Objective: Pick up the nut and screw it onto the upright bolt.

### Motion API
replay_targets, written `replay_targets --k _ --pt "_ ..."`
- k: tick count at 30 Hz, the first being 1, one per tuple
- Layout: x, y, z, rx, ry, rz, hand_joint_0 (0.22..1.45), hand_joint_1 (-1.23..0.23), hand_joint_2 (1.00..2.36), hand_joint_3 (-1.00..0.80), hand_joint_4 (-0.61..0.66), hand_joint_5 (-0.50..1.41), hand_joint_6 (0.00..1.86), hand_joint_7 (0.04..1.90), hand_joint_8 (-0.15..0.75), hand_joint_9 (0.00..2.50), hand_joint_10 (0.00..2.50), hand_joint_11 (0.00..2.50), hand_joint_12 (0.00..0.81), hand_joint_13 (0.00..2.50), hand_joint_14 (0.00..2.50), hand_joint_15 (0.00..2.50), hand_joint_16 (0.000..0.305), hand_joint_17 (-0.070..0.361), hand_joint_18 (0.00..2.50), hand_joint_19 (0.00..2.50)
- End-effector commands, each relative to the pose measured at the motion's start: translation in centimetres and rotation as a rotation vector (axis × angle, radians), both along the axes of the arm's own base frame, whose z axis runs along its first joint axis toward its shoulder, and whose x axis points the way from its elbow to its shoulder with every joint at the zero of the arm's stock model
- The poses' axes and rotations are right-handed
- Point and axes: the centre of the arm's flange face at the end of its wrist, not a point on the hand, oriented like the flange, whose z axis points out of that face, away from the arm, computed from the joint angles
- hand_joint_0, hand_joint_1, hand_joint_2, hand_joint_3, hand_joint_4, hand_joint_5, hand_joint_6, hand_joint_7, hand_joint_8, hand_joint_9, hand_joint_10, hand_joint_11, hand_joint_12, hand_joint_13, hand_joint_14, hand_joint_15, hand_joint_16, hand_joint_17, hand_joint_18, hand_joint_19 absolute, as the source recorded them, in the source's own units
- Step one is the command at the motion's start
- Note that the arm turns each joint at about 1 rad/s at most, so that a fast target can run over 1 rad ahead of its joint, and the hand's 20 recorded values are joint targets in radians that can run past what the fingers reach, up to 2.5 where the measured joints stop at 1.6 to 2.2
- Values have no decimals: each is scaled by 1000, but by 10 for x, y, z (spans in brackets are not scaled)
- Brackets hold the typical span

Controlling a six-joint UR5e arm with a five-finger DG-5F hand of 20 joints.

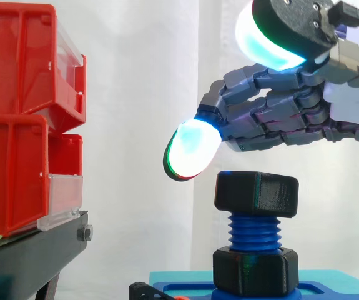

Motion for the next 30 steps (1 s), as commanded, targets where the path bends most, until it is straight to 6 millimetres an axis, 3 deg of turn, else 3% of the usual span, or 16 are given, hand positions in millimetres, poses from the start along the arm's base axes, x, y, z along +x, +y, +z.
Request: replay_targets --k 1,30 --pt "0 1 0 -2 0 2 421 -243 1000 -500 248 -153 503 945 286 308 0 0 387 136 0 0 59 132 0 38" --pt "-5 -5 -11 -12 36 -1 434 -253 1000 -500 238 -128 503 963 279 393 0 0 374 201 0 0 56 125 64 54"
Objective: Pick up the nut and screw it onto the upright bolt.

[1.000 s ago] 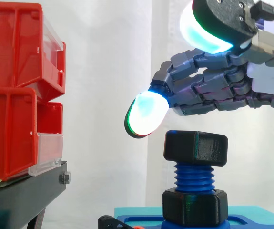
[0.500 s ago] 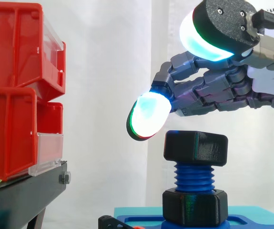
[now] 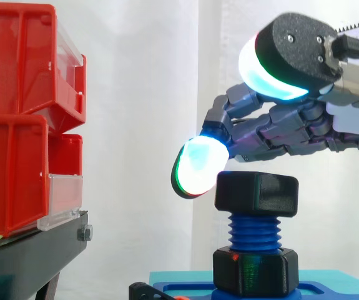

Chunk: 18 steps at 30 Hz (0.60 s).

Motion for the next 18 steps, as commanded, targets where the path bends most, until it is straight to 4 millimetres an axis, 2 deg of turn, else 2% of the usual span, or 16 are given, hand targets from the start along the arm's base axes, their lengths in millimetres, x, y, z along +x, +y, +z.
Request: replay_targets --k 1,18 --pt "-5 -3 -11 -5 18 1 436 -256 1000 -500 241 -129 503 970 279 392 0 0 373 202 0 0 56 125 68 46" --pt "-6 -7 -12 -6 21 17 438 -252 1000 -500 207 -88 503 1217 281 427 0 0 372 225 0 0 53 120 92 47"
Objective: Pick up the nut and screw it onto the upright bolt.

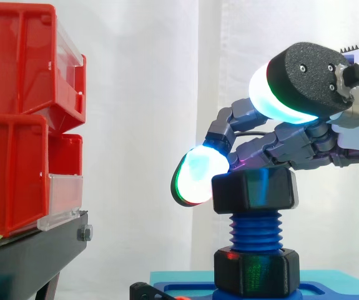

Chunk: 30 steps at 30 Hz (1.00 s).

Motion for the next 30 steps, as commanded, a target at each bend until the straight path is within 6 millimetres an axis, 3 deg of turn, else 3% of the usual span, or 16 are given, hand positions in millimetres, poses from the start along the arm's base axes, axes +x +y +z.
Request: replay_targets --k 1,7,30 --pt "0 -2 -1 0 6 2 438 -252 1000 -500 200 -84 503 1251 282 427 0 0 372 227 0 0 53 120 93 47" --pt "-2 -3 -2 -6 23 8 439 -252 1000 -500 182 -69 502 1351 285 446 0 0 370 245 0 0 52 117 107 40" --pt "-8 -10 -1 -20 71 19 460 -225 1000 -500 164 -20 501 1396 280 677 0 0 352 378 0 0 46 102 218 82"
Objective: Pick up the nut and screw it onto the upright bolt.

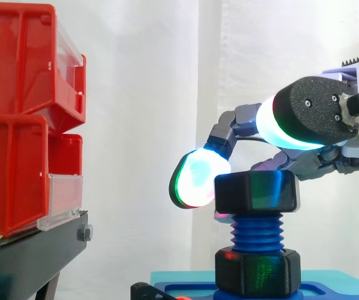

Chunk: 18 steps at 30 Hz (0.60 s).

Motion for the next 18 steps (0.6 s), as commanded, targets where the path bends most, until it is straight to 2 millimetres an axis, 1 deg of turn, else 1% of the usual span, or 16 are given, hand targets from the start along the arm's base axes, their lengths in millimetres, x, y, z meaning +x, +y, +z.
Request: replay_targets --k 1,4,7,9,10,12,18 --pt "-2 -2 4 -1 3 -2 461 -221 1000 -500 160 -18 501 1400 279 684 0 0 351 388 0 0 45 102 220 92" --pt "-3 -2 8 -1 3 -2 462 -214 1000 -500 158 -14 500 1402 280 699 0 0 350 398 0 0 45 102 236 92" --pt "-4 -3 10 -3 7 -2 468 -161 1000 -500 158 -8 501 1411 279 739 0 0 346 422 0 0 44 99 247 104" --pt "-5 -3 12 -3 8 -2 470 -130 1000 -500 160 -6 510 1392 279 754 0 0 345 432 0 0 44 99 252 106" --pt "-6 -4 17 -1 3 -4 472 -111 1000 -500 162 -3 516 1383 278 763 0 0 344 442 0 0 44 98 258 113" --pt "-7 -4 17 -2 6 -4 472 -91 1000 -500 164 1 524 1359 274 795 1 0 342 465 0 0 44 98 297 114" --pt "-12 -7 23 -7 23 -8 473 -85 1000 -500 160 11 543 1315 276 876 0 0 338 518 0 0 43 97 360 135"
